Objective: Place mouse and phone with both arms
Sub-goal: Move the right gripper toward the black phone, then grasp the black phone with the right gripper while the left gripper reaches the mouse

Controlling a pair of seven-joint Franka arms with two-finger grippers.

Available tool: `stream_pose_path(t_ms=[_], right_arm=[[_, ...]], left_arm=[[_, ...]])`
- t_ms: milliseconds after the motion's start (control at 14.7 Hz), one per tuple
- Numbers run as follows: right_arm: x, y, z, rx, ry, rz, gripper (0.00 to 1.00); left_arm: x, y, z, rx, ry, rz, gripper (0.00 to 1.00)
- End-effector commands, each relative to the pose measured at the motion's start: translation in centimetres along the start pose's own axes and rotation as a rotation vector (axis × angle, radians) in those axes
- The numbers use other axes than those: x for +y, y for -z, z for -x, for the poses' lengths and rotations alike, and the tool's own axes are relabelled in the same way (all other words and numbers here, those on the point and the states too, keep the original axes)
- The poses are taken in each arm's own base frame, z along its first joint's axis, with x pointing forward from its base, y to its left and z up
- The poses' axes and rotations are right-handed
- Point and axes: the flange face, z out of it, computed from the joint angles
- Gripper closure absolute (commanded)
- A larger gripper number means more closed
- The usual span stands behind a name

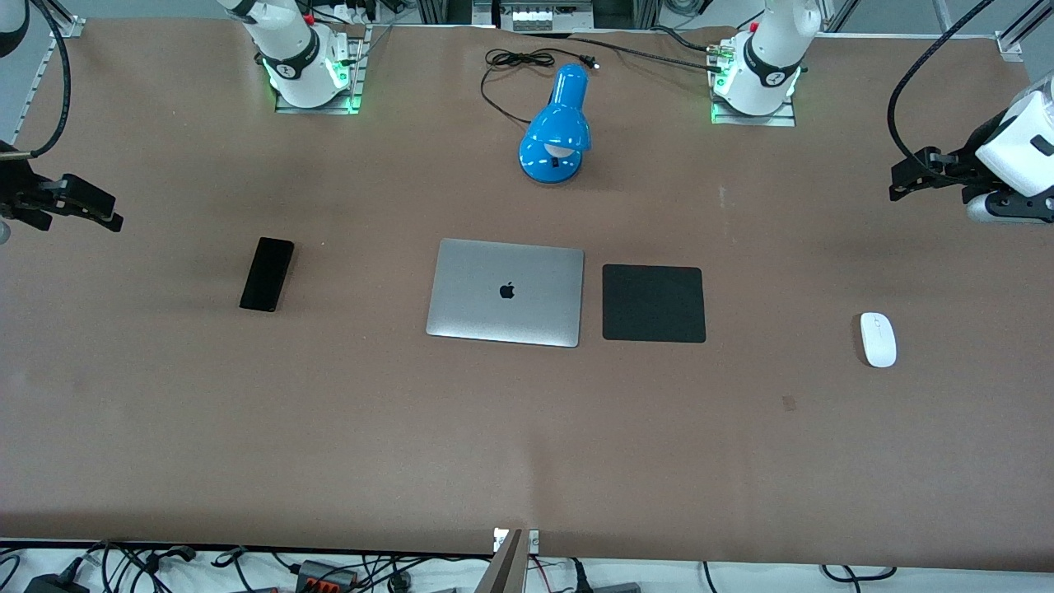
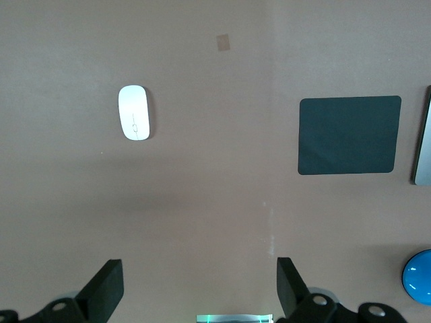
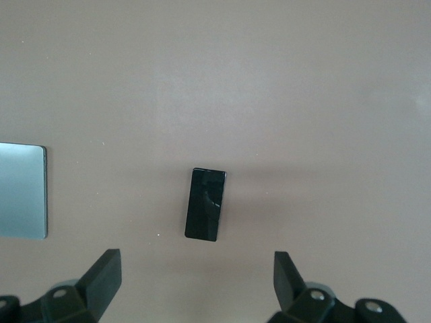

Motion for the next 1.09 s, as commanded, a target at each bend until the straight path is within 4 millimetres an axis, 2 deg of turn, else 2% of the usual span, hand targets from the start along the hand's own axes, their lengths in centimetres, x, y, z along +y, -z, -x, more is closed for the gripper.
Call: stream_pose_path(t_ms=[0,341,682,886,1023], right_arm=[[-2.0,-2.9,-0.9,-0.059,0.040,-0.009,0.00],[-1.8,-8.0,-2.2,-0.141,0.033,0.001,0.00],[-1.9,-15.0,-0.3,-0.160,-0.017,0.027,0.00],[-2.7,-19.1,0.3,-0.160,-0.023,0.088,0.00],[-3.2,-22.3,1.4,-0.146,-0.046,0.090,0.00]], left_arm=[[-0.1,0.4,-0.1,-0.004,0.005,0.006,0.00],[-0.1,0.4,-0.1,-0.004,0.005,0.006,0.00],[0.2,0.5,0.0,-0.002,0.001,0.006,0.00],[0.0,0.5,-0.1,-0.001,0.004,0.008,0.00],[-0.2,-0.1,-0.5,-0.011,-0.001,0.009,0.00]])
